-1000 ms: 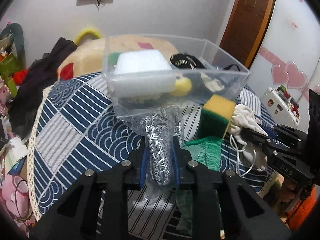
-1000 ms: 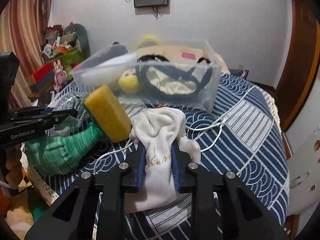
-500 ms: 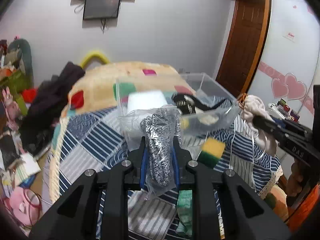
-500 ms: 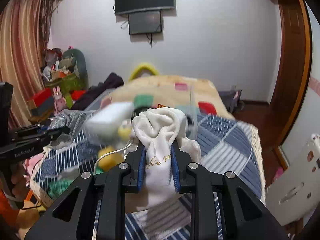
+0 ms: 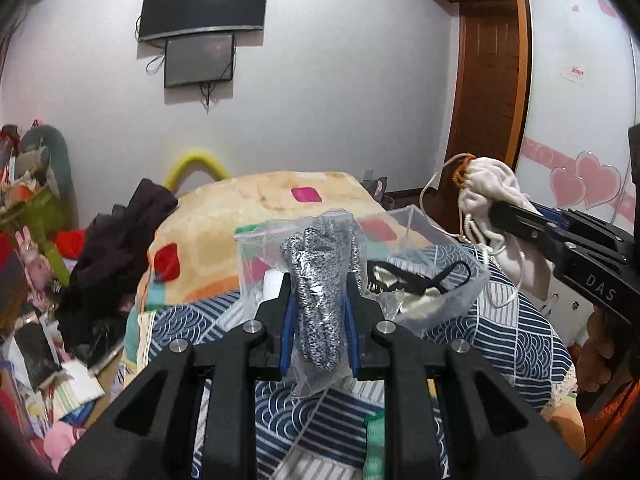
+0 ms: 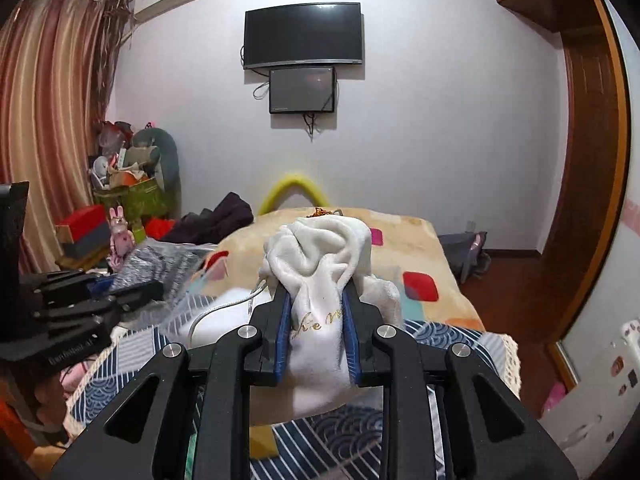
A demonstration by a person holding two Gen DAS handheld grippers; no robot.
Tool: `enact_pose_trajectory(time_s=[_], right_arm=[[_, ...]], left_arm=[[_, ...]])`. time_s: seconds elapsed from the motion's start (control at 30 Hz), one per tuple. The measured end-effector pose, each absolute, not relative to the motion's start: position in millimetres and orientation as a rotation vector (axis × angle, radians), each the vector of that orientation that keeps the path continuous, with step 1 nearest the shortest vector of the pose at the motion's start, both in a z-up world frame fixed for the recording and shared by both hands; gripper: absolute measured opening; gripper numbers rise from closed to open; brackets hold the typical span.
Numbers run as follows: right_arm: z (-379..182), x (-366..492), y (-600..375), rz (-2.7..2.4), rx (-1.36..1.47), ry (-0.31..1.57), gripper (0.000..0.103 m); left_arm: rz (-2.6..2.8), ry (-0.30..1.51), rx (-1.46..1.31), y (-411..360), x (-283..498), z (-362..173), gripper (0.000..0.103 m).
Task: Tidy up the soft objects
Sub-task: 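Carry the foil bag and drawstring bag into the box and open both tools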
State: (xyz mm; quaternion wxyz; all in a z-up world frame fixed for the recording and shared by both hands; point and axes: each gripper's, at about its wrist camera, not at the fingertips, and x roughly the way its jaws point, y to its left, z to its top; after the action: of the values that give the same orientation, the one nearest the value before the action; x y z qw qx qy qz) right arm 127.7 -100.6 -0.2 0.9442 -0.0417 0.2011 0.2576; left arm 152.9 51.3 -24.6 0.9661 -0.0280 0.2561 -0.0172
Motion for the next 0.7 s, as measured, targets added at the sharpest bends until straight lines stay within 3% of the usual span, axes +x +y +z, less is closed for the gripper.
enact_pose_trajectory(time_s=[0.33,0.7], right_arm=[[-22,162,-82,0.504,-0.093,0.489,0.021],[-57,189,-75,0.482,-0.131,0.640,0.021]], left_arm=[[-0.069,0.562,-0.055,47,200,-29,0.021],[-0.068,0.701,-0.063,49,248,-78,0.021]])
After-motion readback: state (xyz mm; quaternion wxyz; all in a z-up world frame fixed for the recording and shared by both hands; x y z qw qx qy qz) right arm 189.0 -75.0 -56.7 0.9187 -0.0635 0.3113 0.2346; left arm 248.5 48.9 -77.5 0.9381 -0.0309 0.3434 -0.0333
